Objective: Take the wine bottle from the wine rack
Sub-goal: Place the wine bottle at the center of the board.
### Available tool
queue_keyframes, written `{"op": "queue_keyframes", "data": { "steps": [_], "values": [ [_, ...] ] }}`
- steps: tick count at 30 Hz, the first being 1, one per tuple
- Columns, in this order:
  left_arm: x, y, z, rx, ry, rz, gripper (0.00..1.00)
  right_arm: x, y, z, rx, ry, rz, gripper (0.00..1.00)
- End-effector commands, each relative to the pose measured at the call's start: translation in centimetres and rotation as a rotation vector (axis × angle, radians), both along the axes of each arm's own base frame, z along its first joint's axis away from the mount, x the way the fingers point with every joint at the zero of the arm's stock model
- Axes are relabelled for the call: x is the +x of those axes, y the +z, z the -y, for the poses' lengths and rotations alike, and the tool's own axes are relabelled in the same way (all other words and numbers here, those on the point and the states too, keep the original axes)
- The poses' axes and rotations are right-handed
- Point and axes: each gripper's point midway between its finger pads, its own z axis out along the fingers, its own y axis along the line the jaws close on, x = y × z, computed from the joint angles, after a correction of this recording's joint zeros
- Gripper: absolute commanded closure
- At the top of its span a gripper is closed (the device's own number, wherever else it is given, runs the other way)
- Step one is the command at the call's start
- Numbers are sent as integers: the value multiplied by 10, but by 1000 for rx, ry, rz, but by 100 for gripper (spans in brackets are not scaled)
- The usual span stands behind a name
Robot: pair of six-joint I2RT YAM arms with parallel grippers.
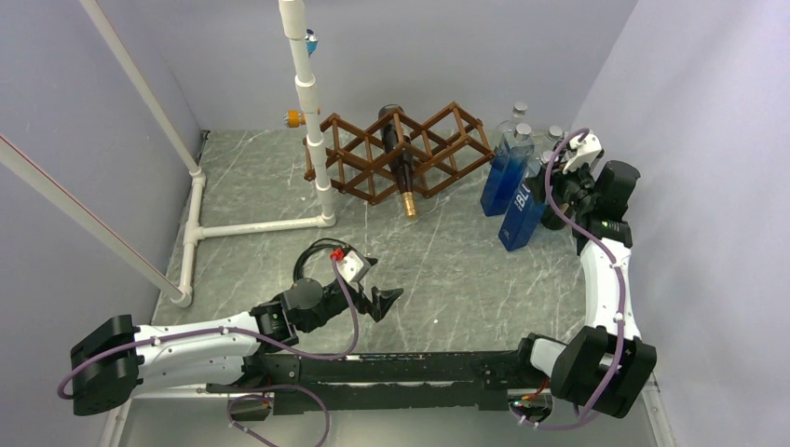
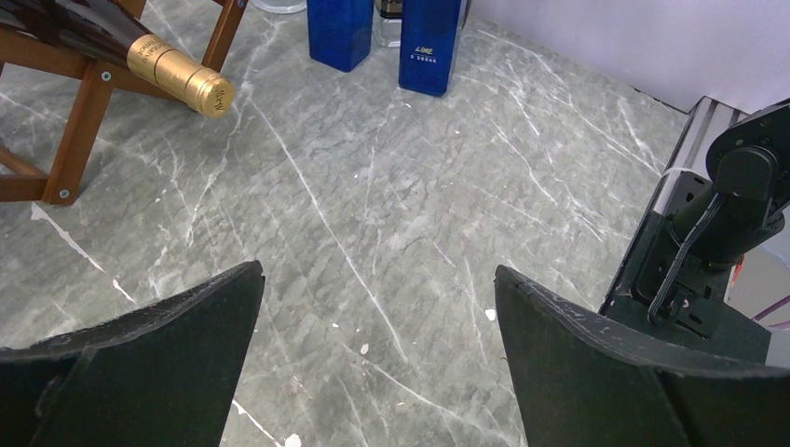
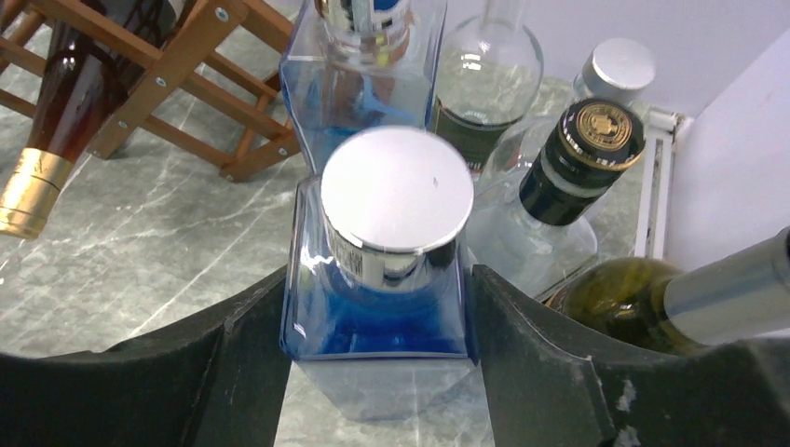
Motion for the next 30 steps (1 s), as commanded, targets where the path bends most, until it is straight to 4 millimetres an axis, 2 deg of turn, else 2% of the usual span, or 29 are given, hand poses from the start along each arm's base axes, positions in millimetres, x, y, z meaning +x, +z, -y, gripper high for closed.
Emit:
{"op": "queue_keyframes", "data": {
  "steps": [1, 7, 12, 21, 27, 30],
  "values": [
    [-1, 18, 6, -63, -17, 2, 1, 6, 47, -2, -54, 41, 174, 28],
    [-2, 20, 8, -66, -25, -6, 1, -1, 49, -10, -38, 78, 151, 17],
    [-2, 23, 8, -74, -29, -14, 1, -10, 61, -16, -41, 108, 147, 8],
    [-2, 30, 12, -86, -37, -47, 1, -25, 92, -25, -56, 146, 146, 1],
    [1, 35, 13, -103, -30, -86, 0, -37, 118, -34, -65, 187, 157, 0],
    [3, 39, 13, -123, -27, -108, 0, -49, 131, -46, -60, 247, 150, 0]
  ]
}}
